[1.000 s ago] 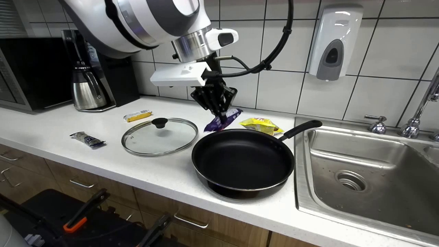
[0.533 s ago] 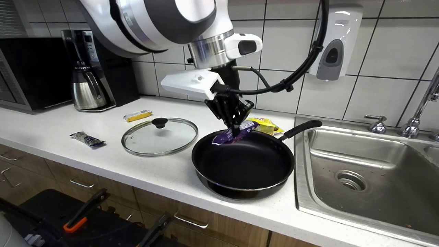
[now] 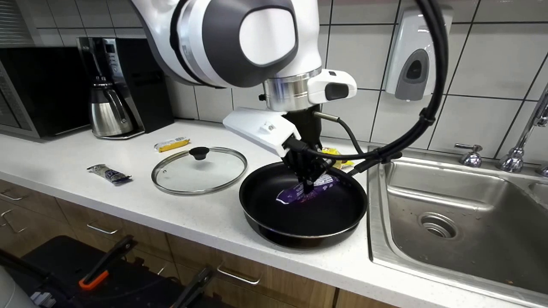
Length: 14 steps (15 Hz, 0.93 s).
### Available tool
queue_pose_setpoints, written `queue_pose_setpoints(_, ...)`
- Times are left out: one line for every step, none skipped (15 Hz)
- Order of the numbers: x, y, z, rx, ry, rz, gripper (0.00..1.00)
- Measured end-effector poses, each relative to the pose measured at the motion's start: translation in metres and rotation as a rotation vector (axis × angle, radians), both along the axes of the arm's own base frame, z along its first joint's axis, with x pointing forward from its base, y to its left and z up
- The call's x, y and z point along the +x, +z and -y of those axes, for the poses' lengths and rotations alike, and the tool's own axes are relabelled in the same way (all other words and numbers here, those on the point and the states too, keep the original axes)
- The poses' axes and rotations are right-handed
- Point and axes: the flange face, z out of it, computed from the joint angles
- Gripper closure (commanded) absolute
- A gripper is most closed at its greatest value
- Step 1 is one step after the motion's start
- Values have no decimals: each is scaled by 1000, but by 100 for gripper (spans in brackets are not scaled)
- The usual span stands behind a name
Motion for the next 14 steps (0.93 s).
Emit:
queue_pose_setpoints(2, -4, 5, 3, -13, -2, 98)
queue_pose_setpoints(4, -7, 9, 6, -25, -4, 98)
queue_pose_setpoints(6, -9, 13, 7, -36, -4, 98)
queue_pose_setpoints(8, -12, 17, 8, -45, -4, 98)
queue_pose_setpoints(11, -14, 21, 9, -59, -2, 98)
queue_pose_setpoints(13, -17, 24, 11, -72, 1, 66)
queue_pose_setpoints(15, -20, 28, 14, -83, 2, 65)
queue_pose_setpoints(16, -23, 31, 18, -95, 3, 58)
queue_pose_setpoints(17, -26, 33, 22, -104, 3, 52)
queue_pose_setpoints(19, -27, 35, 25, -107, 3, 43)
queue_pose_setpoints(20, -28, 36, 25, -106, 4, 37)
queue_pose_setpoints(21, -27, 37, 22, -104, 8, 28)
queue_pose_setpoints(22, -25, 36, 19, -102, 14, 22)
queue_pose_setpoints(23, -23, 36, 17, -99, 21, 13)
